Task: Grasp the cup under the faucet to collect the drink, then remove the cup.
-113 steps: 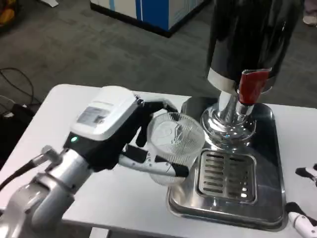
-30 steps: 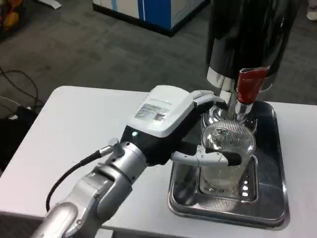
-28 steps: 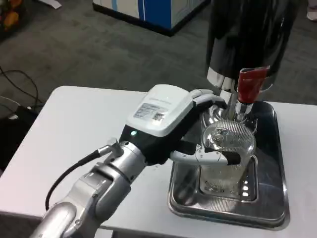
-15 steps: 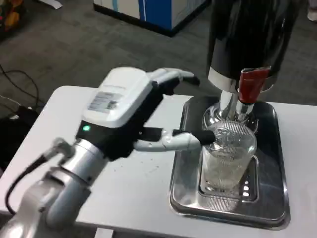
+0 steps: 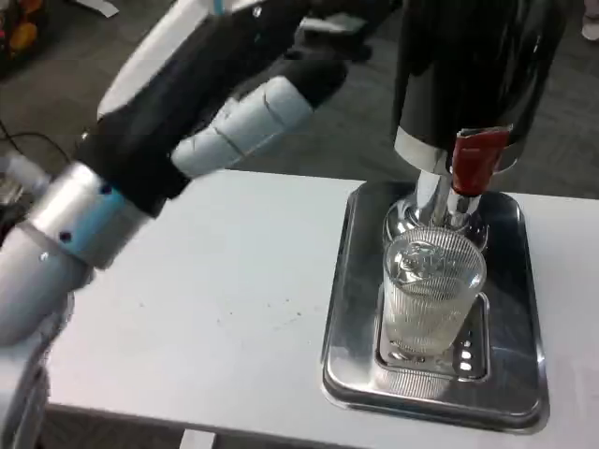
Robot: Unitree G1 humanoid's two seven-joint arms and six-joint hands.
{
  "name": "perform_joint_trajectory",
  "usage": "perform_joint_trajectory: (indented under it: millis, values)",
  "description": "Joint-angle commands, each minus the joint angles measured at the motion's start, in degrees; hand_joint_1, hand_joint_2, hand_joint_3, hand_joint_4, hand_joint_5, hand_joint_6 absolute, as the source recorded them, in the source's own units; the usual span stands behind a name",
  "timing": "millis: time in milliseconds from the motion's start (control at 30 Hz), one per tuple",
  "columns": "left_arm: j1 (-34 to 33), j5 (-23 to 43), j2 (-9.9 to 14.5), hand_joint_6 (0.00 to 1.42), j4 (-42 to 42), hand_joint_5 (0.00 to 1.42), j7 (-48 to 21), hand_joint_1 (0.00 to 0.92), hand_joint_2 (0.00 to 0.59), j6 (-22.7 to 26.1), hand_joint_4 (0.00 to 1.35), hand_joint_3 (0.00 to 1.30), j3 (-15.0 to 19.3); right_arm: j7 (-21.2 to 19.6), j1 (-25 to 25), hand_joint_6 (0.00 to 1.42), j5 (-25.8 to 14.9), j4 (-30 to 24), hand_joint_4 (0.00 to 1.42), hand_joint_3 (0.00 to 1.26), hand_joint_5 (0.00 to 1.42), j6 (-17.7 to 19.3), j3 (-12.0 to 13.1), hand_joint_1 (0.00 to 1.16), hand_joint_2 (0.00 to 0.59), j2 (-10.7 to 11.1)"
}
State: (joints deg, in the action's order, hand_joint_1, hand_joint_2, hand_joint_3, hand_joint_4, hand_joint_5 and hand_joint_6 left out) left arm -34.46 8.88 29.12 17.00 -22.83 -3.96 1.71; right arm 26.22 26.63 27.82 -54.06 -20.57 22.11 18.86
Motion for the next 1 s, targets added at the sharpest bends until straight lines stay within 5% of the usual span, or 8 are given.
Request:
perform_joint_trajectory:
  millis: [33,367,600,1000]
  values:
    - [-5.36,9.95,-0.54,0.19,-0.10,0.25,-6.33,0.000,0.117,8.68,0.16,0.22,-0.21,-0.98,-0.11,0.00,0.67,-0.96,0.05,0.23,0.06,-0.38,-0.77,0.36,0.456,-0.16]
    - [-17.01,17.78,-4.49,0.06,-8.46,0.12,-13.73,0.000,0.085,22.53,0.00,0.09,-2.81,-1.37,0.92,0.00,0.53,-2.09,0.06,0.23,0.06,-0.06,-0.89,0.37,0.455,-0.89]
    - [-20.04,17.13,-6.83,0.03,-15.01,0.08,-16.61,0.000,0.070,25.20,0.00,0.07,-3.93,-1.83,1.50,0.00,-0.27,-2.43,0.06,0.23,0.06,0.40,-0.04,0.37,0.452,-1.15]
    - [-20.60,12.26,-6.70,0.02,-21.15,0.08,-22.14,0.000,0.056,25.67,0.00,0.07,-7.73,-2.69,2.59,0.00,-2.89,-2.11,0.07,0.23,0.06,1.65,1.60,0.37,0.447,-1.17]
